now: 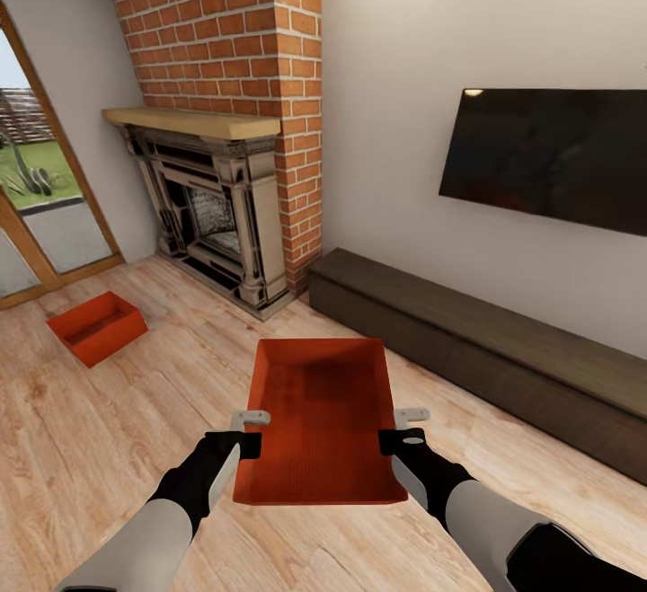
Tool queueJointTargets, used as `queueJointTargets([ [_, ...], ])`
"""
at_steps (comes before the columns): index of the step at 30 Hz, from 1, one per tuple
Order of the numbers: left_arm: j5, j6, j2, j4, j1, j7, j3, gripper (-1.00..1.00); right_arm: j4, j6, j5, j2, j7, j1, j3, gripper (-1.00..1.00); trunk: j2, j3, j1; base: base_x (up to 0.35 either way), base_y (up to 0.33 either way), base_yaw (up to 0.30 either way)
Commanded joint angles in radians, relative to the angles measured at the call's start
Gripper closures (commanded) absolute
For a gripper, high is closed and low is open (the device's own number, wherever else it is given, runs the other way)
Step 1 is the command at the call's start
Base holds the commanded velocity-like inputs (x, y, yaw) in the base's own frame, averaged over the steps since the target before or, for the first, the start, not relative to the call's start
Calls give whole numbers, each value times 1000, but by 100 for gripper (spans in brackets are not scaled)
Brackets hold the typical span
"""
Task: Move the two storage containers from the living room to the garage. In the garage, place one container on the floor and stack the other container on top of it (either order is fine).
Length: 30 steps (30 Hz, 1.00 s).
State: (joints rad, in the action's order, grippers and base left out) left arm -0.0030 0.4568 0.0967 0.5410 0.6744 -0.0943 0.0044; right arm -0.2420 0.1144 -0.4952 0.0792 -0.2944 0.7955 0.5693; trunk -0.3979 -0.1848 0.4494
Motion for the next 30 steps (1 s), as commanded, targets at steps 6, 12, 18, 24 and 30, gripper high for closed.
queueJointTargets([
  [6, -39, 8, 2, 4, 1, -24, 3, 100, 0, 7, -19, 2, -6, 1, 11, 100, -2, 8, 1, 0, 0, 0],
  [12, -39, 8, 2, 4, 1, -24, 3, 100, 0, 7, -19, 2, -6, 1, 11, 100, -2, 17, 1, 0, 0, 0],
  [18, -39, 8, 2, 4, 1, -24, 3, 100, 0, 7, -19, 2, -6, 1, 11, 100, -2, 27, 1, 0, 0, 0],
  [24, -39, 7, 2, 4, 1, -24, 3, 100, 0, 7, -19, 2, -6, 1, 11, 100, -2, 36, 1, 0, 0, 0],
  [30, -38, 8, 2, 4, 1, -24, 3, 100, 0, 7, -19, 2, -6, 1, 11, 100, -2, 46, 1, 0, 0, 0],
])
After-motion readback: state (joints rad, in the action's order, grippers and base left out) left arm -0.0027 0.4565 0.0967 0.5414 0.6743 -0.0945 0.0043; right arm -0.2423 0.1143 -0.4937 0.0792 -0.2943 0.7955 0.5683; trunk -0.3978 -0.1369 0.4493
